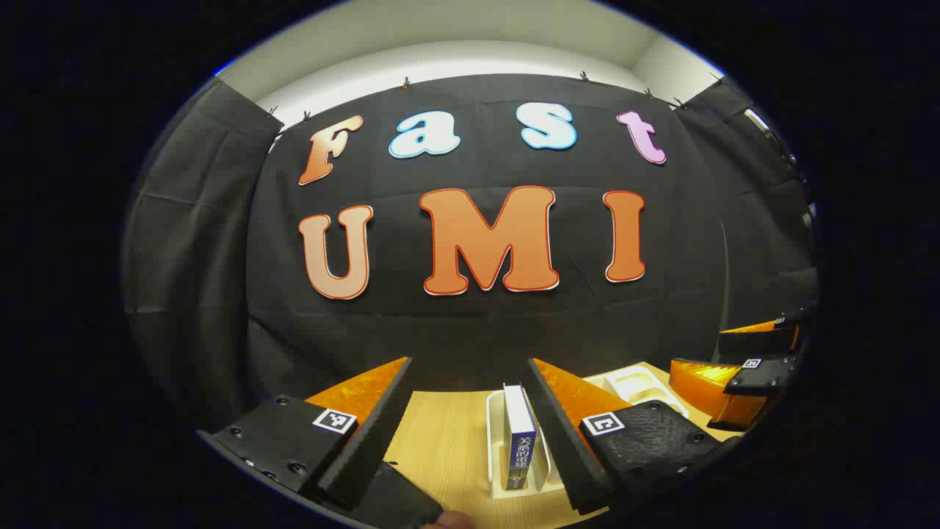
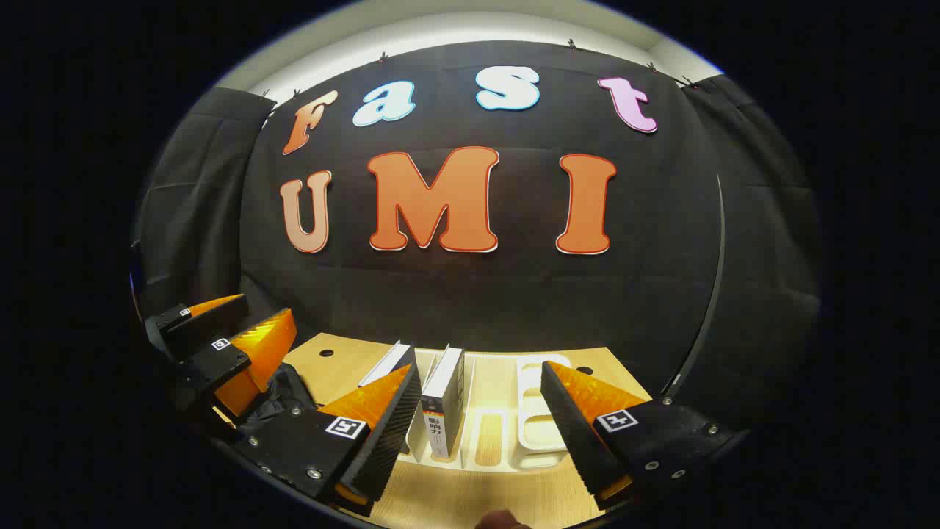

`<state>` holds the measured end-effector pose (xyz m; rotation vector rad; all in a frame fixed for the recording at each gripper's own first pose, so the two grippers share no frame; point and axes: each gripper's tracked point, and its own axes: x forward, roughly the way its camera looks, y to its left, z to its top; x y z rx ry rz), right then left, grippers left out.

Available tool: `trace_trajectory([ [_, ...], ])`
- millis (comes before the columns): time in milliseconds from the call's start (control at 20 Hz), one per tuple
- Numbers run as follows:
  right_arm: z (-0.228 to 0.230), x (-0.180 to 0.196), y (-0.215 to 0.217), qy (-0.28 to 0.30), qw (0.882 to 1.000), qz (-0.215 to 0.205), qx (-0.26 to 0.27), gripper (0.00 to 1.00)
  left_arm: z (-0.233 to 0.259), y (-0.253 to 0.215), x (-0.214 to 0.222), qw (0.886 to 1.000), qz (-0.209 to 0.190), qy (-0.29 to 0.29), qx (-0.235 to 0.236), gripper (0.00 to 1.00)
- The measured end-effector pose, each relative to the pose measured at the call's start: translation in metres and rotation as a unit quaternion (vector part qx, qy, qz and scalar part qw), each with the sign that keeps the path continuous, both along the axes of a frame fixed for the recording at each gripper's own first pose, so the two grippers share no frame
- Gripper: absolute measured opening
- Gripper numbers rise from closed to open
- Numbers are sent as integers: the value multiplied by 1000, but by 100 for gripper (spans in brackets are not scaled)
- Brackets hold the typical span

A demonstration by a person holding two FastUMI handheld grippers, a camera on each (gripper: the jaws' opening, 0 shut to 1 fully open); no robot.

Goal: Open the schoolbag, grab two books from the bookshelf and put them into the schoolbag.

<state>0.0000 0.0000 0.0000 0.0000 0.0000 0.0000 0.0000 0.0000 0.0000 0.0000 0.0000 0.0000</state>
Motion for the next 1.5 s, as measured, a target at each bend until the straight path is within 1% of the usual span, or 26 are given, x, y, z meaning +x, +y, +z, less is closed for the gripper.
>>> trace_trajectory([
  [150,-2,-2,4,2,1000,0,-6,98,-3,3,-2,1000,-2,1,-1,96],
  [250,-5,-2,5,6,1000,0,-11,98,-5,3,0,1000,-1,2,-1,95],
  [600,-6,-6,1,11,1000,-4,-9,98,-4,-6,-4,1000,-11,-2,-3,96],
  [650,-7,-7,1,11,1000,-2,-7,98,-4,-7,-4,1000,-12,1,-3,95],
  [800,-5,-7,0,11,1000,-3,-9,98,-6,-5,-2,1000,-12,7,-7,96],
  [1150,-3,-4,-2,8,1000,2,-1,98,-2,3,-4,1000,1,-2,-10,95],
  [1350,-3,2,1,5,1000,7,-5,98,1,10,-6,1000,8,-8,-3,96],
  [1450,-3,4,2,5,1000,9,-8,98,-4,13,-7,1000,11,-6,5,94],
  [1500,-3,6,1,5,1000,8,-11,98,-5,16,-9,1000,14,-6,12,96],
])
